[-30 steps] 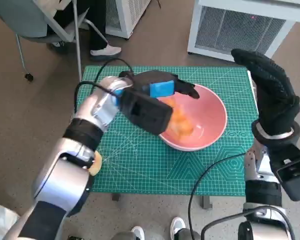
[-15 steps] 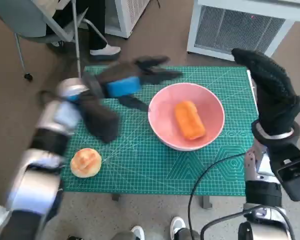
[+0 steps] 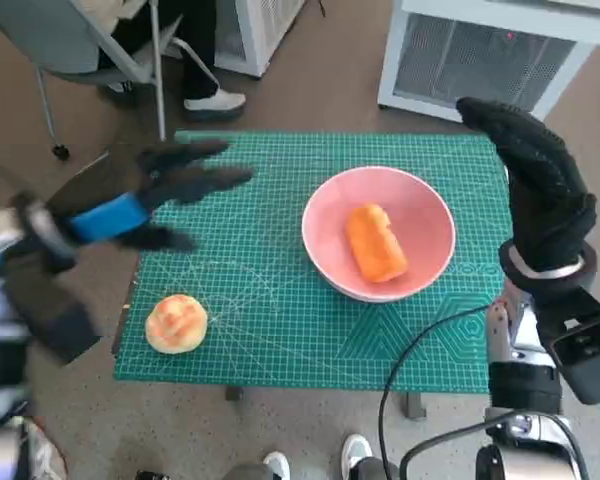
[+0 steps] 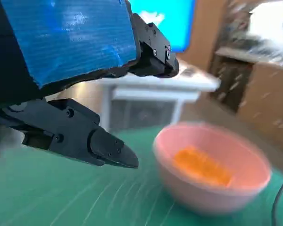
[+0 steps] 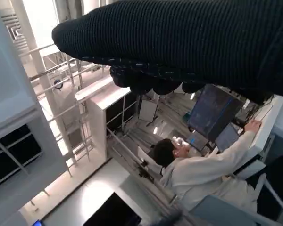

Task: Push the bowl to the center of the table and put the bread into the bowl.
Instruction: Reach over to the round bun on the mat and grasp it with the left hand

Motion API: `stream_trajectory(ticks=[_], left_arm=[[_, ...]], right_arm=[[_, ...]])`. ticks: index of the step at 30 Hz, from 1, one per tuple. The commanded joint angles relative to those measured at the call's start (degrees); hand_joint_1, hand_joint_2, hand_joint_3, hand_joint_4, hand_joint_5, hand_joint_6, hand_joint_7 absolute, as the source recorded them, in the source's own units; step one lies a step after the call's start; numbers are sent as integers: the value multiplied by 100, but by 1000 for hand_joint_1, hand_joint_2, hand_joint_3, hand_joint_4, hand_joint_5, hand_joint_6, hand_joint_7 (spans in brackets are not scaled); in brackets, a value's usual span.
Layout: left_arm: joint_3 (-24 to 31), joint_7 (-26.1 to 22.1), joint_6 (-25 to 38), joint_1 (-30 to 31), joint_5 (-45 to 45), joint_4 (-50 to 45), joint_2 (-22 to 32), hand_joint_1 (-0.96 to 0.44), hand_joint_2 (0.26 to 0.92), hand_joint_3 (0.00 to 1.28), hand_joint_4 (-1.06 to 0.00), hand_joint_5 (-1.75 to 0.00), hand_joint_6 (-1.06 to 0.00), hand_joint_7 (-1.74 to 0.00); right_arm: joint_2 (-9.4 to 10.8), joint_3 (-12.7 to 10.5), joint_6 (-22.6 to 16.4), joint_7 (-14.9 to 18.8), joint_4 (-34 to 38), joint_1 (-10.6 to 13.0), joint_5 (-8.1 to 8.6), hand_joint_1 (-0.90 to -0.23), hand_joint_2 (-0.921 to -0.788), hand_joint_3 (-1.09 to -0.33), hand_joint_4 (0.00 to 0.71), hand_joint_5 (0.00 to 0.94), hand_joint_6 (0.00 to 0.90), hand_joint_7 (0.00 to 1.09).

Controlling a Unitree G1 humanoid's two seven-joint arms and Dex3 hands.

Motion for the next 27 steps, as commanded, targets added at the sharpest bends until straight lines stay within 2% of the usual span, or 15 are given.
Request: stream_trajectory(ticks=[1, 8, 14, 27], left_arm=[[260, -169, 346, 573, -109, -599, 364, -271, 827, 6, -412, -13, -507, -47], [537, -195, 602, 1322, 54, -994, 671, -262, 834, 5, -406, -4, -505, -30], [628, -178, 769, 1751, 91, -1160, 698, -216, 827, 1, -396, 0, -496, -15], [361, -235, 659, 2036, 70, -880, 436, -207, 829, 4, -378, 0, -489, -4]], right_arm=[[30, 23, 73, 89, 97, 82, 71, -619, -921, -725, 312, 0, 313, 93], [64, 60, 172, 250, 103, 42, 229, -617, -921, -722, 311, 0, 310, 98], [76, 66, 245, 422, 130, 12, 369, -613, -921, -719, 311, 0, 307, 102], [82, 19, 265, 629, 263, -79, 458, -615, -921, -717, 309, 0, 304, 111]])
